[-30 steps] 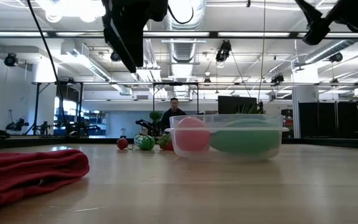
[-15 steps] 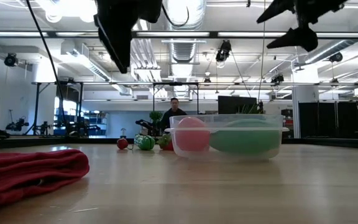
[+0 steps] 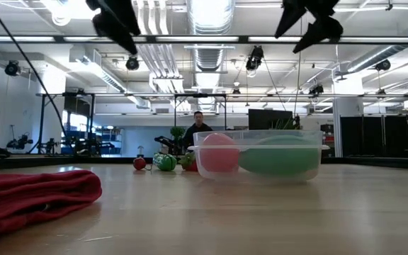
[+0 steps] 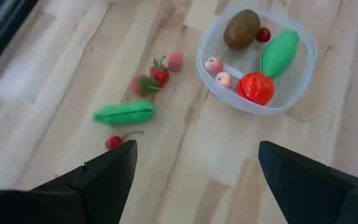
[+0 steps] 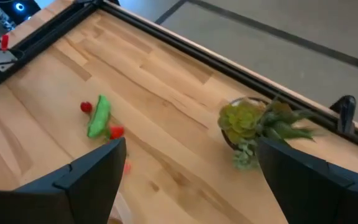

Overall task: Pick and placing Produce into tupperware
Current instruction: Put the peach into the transparent container

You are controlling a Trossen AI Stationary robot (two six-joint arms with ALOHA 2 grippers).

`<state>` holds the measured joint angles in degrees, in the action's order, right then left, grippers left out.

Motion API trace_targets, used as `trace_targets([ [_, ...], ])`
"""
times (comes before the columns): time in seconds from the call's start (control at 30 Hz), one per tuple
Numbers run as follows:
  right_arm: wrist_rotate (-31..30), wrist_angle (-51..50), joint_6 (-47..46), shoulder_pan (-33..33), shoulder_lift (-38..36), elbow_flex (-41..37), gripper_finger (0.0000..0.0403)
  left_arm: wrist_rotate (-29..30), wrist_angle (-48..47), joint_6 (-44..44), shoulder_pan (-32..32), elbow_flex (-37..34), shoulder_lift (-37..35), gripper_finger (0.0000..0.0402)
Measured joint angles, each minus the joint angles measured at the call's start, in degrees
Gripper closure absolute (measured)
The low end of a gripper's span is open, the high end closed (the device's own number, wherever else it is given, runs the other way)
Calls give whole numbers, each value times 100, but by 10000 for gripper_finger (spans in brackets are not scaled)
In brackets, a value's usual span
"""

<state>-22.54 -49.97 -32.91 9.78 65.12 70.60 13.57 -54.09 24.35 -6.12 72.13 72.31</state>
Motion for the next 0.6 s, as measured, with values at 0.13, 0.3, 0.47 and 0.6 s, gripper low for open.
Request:
trace_targets([
  [0.13, 156, -27, -53, 0, 470, 502, 51, -156, 311, 465, 15, -746, -574, 80],
  [0.3, 454, -44, -333, 93, 1164, 931, 51, -271, 466, 854, 13, -1521, -1112, 80],
  [0.47, 1441, -63, -398, 554, 2020, 1079, 51, -281, 719, 954, 13, -2097, -1555, 80],
  [0.6, 1699, -84, -366, 745, 2687, 1150, 51, -266, 839, 938, 13, -2416, -1884, 80],
])
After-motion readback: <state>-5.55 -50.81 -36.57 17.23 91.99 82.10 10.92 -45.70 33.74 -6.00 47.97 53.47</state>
